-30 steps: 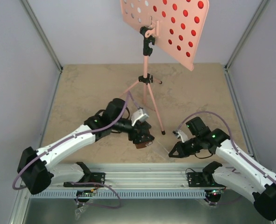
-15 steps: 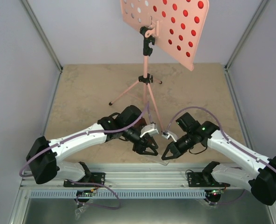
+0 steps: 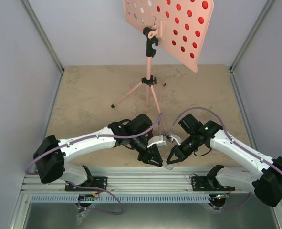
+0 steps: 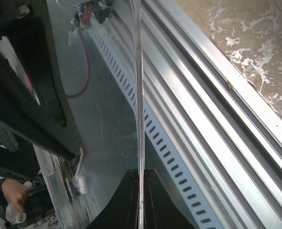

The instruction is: Pack up the instrument practice props

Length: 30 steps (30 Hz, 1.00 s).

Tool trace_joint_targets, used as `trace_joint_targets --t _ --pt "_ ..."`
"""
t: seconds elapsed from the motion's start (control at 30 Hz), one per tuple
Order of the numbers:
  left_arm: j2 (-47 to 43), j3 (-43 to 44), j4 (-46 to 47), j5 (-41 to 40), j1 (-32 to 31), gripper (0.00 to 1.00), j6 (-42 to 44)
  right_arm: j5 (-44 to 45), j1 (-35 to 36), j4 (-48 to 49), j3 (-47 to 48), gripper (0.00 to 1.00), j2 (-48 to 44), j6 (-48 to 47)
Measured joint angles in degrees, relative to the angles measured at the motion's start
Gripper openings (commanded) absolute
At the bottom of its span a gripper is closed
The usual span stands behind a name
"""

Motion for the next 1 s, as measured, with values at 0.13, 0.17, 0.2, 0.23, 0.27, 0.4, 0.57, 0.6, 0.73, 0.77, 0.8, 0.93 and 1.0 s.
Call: trace_joint_targets --t 0.13,0.17,0.2,0.23,0.27,0.4,0.57,0.6,0.73,0.77,0.8,0.93,1.0 --pt "0.24 0.17 -0.48 -0.11 -0.46 0.21 0.39 1.73 0.07 -1.29 0.66 0.01 0.90 -0.94" --pt "0.24 0.20 -0.50 -0.15 -0.48 0.20 0.42 2.19 0.07 -1.57 0.76 0.00 1.16 -1.16" --pt "0.26 0.20 -0.52 -0.13 -0.50 0.19 0.48 2.56 0.07 -1.77 0.79 0.00 1.40 -1.36" --pt "0.28 0.20 -0.57 -0.15 -0.57 0.18 0.57 2.82 0.11 -1.99 0.79 0.00 1.62 -1.46" --pt "0.35 0.20 -0.57 -0.24 -0.66 0.17 0.63 2.93 0.17 -2.12 0.79 0.00 1.81 -1.62" --pt "1.20 0.20 -0.66 -0.46 -1.22 0.18 0.79 3.54 0.33 -2.78 1.01 0.00 2.40 -2.25" --pt "1.79 0.33 -0.72 -0.83 -1.75 0.17 0.79 4.24 0.61 -3.41 1.22 0.00 2.84 -2.47" --pt "1.86 0.39 -0.74 -0.90 -1.79 0.17 0.79 4.31 0.63 -3.45 1.31 0.00 2.91 -2.49" --pt "2.03 0.66 -0.79 -1.53 -2.10 0.22 0.76 4.50 0.85 -3.45 1.40 0.00 3.17 -2.67" --pt "2.03 0.68 -0.83 -1.66 -2.19 0.22 0.74 4.52 0.85 -3.45 1.42 0.00 3.21 -2.67" --pt "2.05 0.70 -0.87 -1.70 -2.25 0.22 0.79 4.57 0.90 -3.45 1.42 0.00 3.30 -2.69" --pt "2.32 0.74 -1.03 -2.12 -2.45 0.23 0.79 4.70 0.96 -3.43 1.42 0.00 3.45 -2.71" --pt "2.43 0.74 -1.11 -2.32 -2.54 0.28 0.76 4.70 0.96 -3.43 1.42 0.00 3.45 -2.69"
